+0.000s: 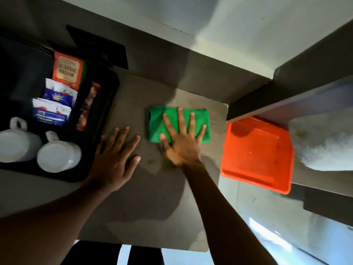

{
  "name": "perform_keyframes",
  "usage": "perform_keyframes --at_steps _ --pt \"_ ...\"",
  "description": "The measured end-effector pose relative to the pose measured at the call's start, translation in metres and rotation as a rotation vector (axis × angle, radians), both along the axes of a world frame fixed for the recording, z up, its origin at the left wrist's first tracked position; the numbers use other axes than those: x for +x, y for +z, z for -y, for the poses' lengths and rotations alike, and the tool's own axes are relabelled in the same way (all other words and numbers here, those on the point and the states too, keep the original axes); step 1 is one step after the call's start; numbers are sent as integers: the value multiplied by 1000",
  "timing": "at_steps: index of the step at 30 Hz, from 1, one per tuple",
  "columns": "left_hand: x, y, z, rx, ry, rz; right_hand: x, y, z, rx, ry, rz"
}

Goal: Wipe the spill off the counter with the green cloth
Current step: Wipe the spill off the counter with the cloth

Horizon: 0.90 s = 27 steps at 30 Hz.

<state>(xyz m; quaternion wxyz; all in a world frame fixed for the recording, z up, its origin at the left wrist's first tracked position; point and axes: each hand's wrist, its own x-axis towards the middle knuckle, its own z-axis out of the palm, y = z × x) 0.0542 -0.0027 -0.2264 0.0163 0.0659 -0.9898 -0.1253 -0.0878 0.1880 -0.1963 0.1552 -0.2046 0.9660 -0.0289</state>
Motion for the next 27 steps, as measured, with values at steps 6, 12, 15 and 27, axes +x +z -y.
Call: perform_keyframes --at_steps 6,12,15,27 --pt "-1 9 -2 -7 -5 5 -29 -5 -16 -39 -369 35" --pt "-1 15 -1 16 -19 49 15 -3 -26 -15 13 -10" --pt "-1 15 1 21 -19 46 2 -1 -60 19 -129 31" --pt "3 18 2 83 -51 81 62 -2 -23 -14 -113 37"
